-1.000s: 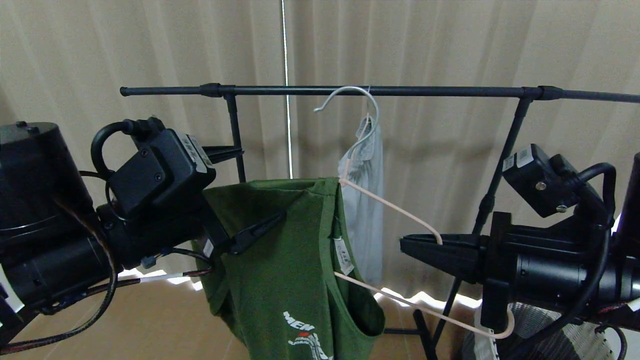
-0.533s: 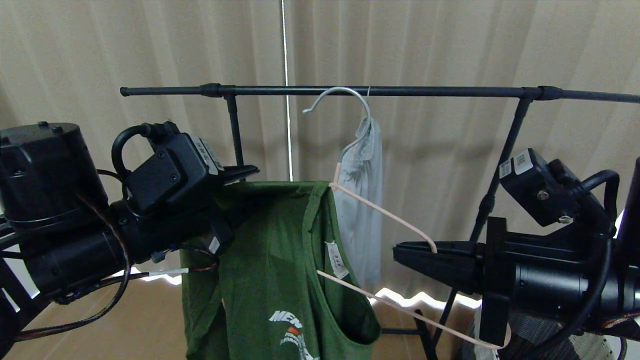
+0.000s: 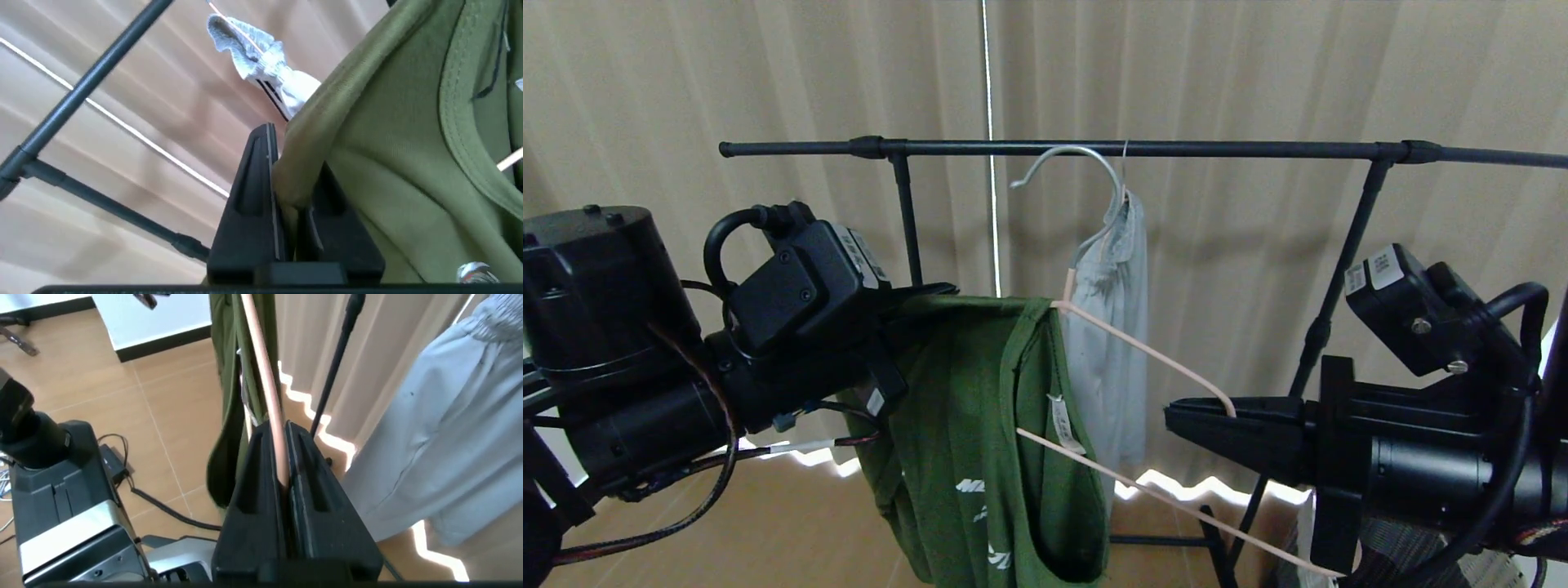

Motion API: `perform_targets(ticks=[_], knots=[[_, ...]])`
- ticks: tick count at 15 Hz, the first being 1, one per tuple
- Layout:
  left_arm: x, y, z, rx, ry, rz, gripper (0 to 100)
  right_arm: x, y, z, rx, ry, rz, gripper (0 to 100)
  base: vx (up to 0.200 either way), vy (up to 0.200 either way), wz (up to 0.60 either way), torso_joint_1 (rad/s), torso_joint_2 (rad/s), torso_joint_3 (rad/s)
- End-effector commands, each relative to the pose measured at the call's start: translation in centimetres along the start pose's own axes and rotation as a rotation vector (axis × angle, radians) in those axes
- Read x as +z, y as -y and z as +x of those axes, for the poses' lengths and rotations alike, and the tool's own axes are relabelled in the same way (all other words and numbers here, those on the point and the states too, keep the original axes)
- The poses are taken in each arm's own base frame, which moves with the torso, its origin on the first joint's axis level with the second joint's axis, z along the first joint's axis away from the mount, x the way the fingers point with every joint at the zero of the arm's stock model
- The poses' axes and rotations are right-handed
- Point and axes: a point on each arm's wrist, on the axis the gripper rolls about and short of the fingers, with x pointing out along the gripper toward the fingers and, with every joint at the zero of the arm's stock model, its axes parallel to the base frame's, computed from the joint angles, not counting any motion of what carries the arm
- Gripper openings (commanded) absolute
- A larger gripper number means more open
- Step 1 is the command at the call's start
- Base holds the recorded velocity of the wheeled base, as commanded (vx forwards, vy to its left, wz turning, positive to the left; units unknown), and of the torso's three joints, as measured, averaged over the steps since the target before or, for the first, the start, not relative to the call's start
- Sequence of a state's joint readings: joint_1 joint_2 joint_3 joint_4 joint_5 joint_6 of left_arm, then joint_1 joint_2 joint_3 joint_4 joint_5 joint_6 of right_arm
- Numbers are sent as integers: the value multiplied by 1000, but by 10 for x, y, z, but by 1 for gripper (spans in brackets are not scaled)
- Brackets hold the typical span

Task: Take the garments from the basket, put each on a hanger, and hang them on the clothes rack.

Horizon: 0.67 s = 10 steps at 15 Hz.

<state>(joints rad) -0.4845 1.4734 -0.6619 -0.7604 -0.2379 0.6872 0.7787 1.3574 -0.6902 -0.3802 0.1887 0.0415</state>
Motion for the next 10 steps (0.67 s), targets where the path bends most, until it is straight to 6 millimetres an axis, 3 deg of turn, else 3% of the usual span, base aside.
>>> perform_targets(ticks=[1, 5, 8, 9, 10], knots=[[-2, 1, 1, 12, -11, -2, 0, 0, 0, -2, -6, 1, 1, 100, 0, 0, 0, 0, 0, 0], [-12, -1, 10, 146, -152, -50, 0, -11, 28, -10, -240, -15, 42, 100, 0, 0, 0, 0, 0, 0], [-22, -1, 16, 252, -269, -85, 0, -20, 32, -29, -313, 16, 69, 100, 0, 0, 0, 0, 0, 0], [-34, -4, 16, 321, -354, -95, 0, -31, 34, -34, -331, 44, 94, 100, 0, 0, 0, 0, 0, 0], [-35, -6, 14, 345, -359, -117, 0, -32, 37, -30, -337, 69, 81, 100, 0, 0, 0, 0, 0, 0]])
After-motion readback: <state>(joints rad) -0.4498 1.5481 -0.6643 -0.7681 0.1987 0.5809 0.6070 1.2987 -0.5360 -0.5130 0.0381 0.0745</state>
